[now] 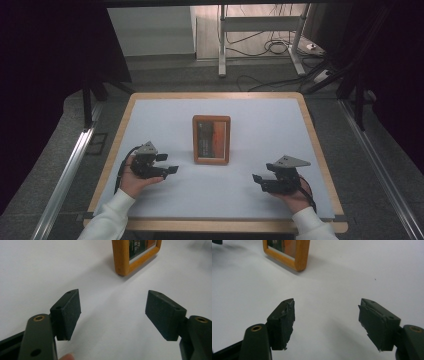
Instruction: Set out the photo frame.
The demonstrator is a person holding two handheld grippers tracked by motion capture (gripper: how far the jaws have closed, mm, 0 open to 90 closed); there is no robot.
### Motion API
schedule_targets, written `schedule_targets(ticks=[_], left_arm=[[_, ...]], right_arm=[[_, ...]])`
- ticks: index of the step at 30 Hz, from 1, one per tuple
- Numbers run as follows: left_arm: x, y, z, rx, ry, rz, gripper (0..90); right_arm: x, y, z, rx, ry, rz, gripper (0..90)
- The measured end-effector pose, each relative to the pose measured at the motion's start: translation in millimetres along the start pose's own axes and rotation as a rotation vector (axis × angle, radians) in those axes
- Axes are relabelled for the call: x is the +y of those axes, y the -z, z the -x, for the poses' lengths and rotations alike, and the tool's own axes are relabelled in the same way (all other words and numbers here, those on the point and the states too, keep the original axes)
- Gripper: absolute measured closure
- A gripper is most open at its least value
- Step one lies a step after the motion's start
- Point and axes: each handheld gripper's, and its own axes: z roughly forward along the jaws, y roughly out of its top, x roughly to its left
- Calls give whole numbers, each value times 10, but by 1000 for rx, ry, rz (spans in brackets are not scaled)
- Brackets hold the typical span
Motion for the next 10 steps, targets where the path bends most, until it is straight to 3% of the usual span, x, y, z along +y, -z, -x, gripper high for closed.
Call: schedule_targets(ticks=[10], left_arm=[[-1,-5,13,1,-10,-1,280]], right_arm=[[-30,32,59,-29,2,15,227]])
